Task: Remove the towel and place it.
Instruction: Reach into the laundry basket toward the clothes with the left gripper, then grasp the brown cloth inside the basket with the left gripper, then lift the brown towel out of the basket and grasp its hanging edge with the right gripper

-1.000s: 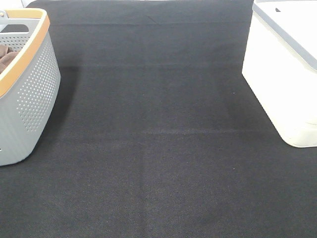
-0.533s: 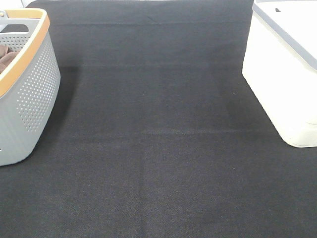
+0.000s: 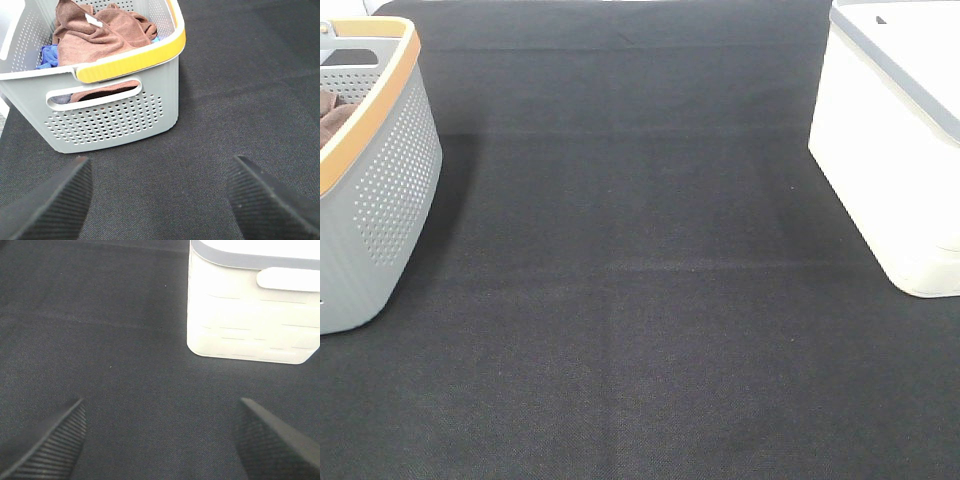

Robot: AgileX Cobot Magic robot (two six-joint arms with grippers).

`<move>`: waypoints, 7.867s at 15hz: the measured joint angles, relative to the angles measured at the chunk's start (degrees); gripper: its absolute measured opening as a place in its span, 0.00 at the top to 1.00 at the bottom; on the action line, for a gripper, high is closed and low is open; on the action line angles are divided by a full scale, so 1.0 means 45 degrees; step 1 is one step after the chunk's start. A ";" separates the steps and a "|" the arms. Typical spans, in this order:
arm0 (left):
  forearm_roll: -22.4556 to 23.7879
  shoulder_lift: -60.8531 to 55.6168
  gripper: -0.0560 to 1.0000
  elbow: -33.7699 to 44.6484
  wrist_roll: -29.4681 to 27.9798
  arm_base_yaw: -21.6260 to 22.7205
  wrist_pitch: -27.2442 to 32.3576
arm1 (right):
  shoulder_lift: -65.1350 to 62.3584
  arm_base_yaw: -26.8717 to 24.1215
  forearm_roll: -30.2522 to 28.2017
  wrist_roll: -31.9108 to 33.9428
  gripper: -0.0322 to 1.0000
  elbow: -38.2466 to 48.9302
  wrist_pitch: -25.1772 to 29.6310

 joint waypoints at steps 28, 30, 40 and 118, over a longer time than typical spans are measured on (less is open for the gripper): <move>0.0000 0.0000 0.27 0.0000 0.0000 0.0000 0.0000 | 0.0000 0.0000 0.0000 0.0000 0.23 0.0000 0.0000; 0.0000 0.0000 0.27 0.0000 0.0000 0.0000 0.0000 | 0.0000 0.0000 0.0000 0.0000 0.23 0.0000 0.0000; -0.0115 0.0064 0.27 -0.0064 -0.0484 0.0000 -0.0369 | 0.0000 0.0000 0.0000 0.0000 0.23 0.0000 0.0000; -0.3132 2.2396 0.95 -1.8869 -0.1299 0.3680 -0.0471 | 0.0000 0.0000 0.0000 0.0000 0.23 0.0000 0.0000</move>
